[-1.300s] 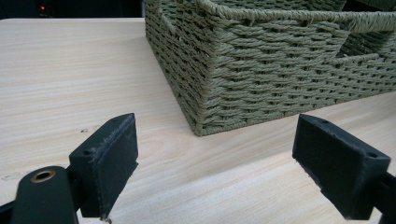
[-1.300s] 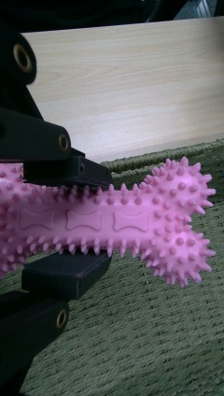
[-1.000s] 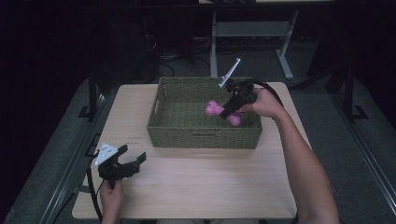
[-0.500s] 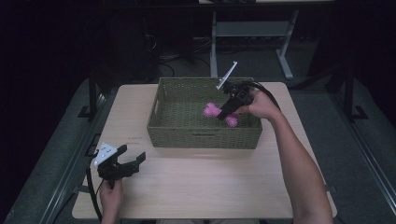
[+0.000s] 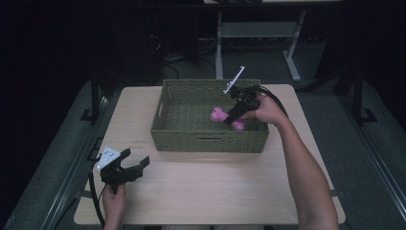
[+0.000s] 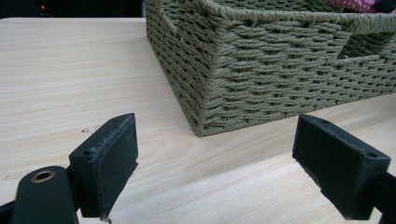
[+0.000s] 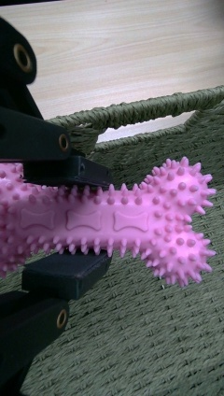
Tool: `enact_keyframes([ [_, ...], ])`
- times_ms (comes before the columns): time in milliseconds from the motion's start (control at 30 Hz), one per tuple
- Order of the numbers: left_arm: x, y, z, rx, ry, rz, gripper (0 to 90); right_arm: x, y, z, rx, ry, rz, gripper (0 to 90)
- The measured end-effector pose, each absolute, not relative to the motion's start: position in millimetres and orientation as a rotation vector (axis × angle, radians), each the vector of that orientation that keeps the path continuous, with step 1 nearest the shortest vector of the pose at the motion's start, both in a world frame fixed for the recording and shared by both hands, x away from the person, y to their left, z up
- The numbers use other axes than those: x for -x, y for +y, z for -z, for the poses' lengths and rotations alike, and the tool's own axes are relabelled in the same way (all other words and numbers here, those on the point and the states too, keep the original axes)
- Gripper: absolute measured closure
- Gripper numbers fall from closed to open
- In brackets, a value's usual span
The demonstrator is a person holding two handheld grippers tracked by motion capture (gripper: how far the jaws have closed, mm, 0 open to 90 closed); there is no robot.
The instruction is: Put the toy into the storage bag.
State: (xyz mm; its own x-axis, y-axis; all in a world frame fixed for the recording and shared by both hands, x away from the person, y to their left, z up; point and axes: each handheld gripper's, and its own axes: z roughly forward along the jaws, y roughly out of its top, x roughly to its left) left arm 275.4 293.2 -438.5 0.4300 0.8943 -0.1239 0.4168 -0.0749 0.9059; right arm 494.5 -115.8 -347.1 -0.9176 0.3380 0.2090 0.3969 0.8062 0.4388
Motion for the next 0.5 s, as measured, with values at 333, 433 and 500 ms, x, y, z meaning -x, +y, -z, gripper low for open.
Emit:
enact_keyframes([
  [333, -274.9, 293.4, 438.0, -1.679, 1.151, -0.596, 13.7, -494.6, -114.1, 360.2, 0.596, -2.861, 0.709, 58.0],
  [433, -274.8, 293.1, 437.9, -1.683, 1.148, -0.598, 13.6, -493.8, -113.6, 362.3, 0.589, -2.861, 0.703, 58.0],
  [500, -275.0, 293.0, 438.2, -1.680, 1.150, -0.597, 13.7, -493.2, -111.8, 365.0, 0.582, -2.861, 0.689, 57.9],
])
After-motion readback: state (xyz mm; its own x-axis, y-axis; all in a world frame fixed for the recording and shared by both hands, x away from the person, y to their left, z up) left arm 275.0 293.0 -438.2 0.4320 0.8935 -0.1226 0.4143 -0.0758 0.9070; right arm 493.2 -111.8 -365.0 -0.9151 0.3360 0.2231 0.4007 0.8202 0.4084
